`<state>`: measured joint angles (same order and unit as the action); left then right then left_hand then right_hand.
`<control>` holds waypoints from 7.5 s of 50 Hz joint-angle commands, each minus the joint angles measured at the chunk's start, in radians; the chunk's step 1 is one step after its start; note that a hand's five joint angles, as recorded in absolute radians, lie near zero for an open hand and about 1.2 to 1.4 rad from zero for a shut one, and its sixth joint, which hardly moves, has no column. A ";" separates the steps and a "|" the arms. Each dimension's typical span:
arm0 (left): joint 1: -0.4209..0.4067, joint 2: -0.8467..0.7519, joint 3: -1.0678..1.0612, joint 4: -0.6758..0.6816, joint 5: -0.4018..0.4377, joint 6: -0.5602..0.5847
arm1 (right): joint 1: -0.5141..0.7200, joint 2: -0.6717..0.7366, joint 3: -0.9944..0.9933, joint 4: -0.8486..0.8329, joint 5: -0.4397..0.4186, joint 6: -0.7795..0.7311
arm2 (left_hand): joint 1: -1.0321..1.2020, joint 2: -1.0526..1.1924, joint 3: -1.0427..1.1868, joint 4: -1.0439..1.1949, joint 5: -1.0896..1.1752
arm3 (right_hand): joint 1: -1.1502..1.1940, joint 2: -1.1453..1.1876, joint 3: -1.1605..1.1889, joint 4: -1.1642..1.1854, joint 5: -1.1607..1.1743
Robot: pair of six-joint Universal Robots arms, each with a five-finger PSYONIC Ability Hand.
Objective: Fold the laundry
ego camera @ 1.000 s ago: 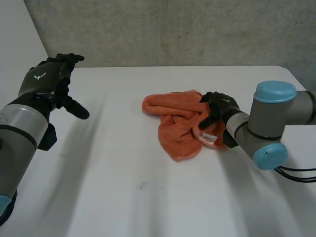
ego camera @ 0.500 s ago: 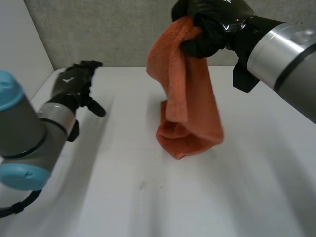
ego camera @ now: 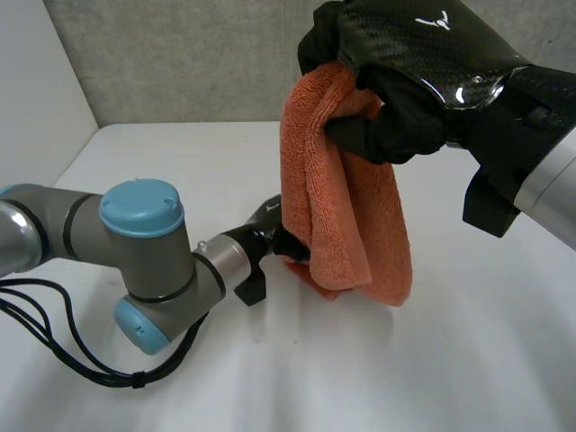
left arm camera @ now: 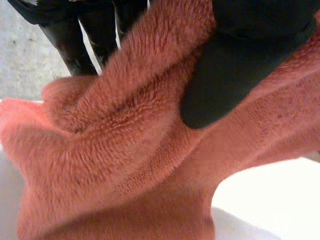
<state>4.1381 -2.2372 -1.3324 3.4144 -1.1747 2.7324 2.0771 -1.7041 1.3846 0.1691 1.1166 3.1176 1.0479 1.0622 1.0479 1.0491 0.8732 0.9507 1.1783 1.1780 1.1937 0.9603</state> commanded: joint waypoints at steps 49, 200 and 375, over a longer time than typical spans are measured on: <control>0.039 0.501 -0.347 -0.221 -0.520 0.260 | -0.221 0.259 0.056 -0.007 0.201 -0.386 | -0.808 -0.822 -0.808 -0.809 -0.808 | -0.513 -0.741 -0.741 -0.756 -0.698; 0.295 0.182 -0.093 -0.048 -0.275 0.986 | -0.177 0.615 0.103 -0.333 0.247 -0.577 | 0.348 0.334 0.348 0.347 0.349 | 0.446 0.218 0.218 0.203 0.261; 0.407 0.465 -0.501 -0.241 -0.510 0.796 | -0.371 0.694 -0.156 0.112 0.174 -0.842 | 0.348 0.334 0.348 0.347 0.349 | 0.446 0.218 0.218 0.203 0.261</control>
<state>4.5432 -1.7748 -1.8309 3.1729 -1.6795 3.5282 1.7328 -0.9071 1.1975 0.2783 1.2956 2.1445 1.1731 1.2173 1.2148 1.2164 1.0224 0.9811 1.1818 1.1816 1.1897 0.9775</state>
